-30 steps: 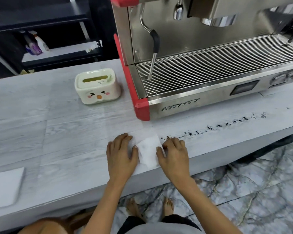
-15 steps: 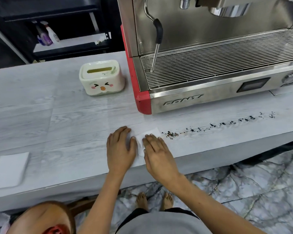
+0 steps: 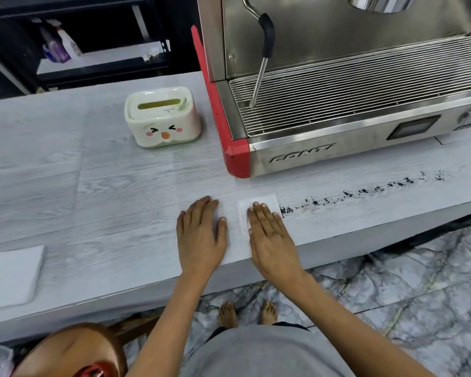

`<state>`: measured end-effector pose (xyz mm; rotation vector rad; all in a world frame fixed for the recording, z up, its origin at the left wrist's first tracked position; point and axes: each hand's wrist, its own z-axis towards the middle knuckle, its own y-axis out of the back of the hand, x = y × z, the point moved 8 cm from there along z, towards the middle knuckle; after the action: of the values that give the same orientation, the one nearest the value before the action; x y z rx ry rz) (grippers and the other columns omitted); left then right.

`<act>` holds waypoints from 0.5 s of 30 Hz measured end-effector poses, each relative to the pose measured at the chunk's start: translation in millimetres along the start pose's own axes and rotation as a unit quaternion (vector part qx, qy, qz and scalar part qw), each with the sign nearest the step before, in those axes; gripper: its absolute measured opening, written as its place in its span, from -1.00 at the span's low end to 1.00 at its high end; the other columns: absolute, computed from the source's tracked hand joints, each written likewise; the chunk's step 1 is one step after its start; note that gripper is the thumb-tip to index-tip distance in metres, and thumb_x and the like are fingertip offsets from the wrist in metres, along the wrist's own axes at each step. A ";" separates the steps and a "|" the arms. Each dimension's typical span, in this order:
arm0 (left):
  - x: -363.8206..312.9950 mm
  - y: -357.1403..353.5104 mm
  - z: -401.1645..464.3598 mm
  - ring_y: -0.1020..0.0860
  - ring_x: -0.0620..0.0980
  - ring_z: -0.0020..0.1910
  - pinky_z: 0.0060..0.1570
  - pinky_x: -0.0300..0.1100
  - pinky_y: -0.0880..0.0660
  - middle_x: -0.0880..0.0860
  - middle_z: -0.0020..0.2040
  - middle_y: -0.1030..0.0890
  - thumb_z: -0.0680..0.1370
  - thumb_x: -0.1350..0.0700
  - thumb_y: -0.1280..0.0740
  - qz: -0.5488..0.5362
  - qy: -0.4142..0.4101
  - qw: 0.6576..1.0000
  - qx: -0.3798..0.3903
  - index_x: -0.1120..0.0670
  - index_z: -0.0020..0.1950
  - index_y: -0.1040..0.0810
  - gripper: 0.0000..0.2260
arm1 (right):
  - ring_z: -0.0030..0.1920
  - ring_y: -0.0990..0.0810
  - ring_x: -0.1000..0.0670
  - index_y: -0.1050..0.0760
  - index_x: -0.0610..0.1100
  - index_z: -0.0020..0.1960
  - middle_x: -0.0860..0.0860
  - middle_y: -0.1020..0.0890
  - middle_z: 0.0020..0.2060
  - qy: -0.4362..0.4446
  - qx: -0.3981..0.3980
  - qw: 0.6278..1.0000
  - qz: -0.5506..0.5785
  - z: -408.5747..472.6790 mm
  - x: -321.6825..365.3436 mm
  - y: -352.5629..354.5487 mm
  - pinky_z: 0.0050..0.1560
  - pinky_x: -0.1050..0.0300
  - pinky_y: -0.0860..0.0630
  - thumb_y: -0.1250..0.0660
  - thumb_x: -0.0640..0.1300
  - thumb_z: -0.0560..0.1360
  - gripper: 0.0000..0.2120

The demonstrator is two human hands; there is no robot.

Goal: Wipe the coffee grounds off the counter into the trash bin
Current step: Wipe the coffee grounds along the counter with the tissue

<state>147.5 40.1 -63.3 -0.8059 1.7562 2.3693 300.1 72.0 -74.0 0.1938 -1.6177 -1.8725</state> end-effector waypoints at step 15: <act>-1.7 -4.1 0.0 -0.30 0.07 0.49 0.49 0.15 -0.16 0.03 0.50 -0.39 0.61 -0.04 -0.14 0.025 -0.004 1.000 0.018 0.04 0.47 -0.40 -0.56 | 0.47 -0.30 -0.09 -0.32 -0.27 0.44 -0.18 -0.38 0.43 -0.022 0.004 1.000 -0.002 9.8 -11.3 2.4 0.45 -0.09 -0.27 -0.01 -0.12 0.62 -0.55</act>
<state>150.4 41.8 -66.0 -0.7555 1.8305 2.3615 304.8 86.4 -72.8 0.1606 -1.6559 -1.8853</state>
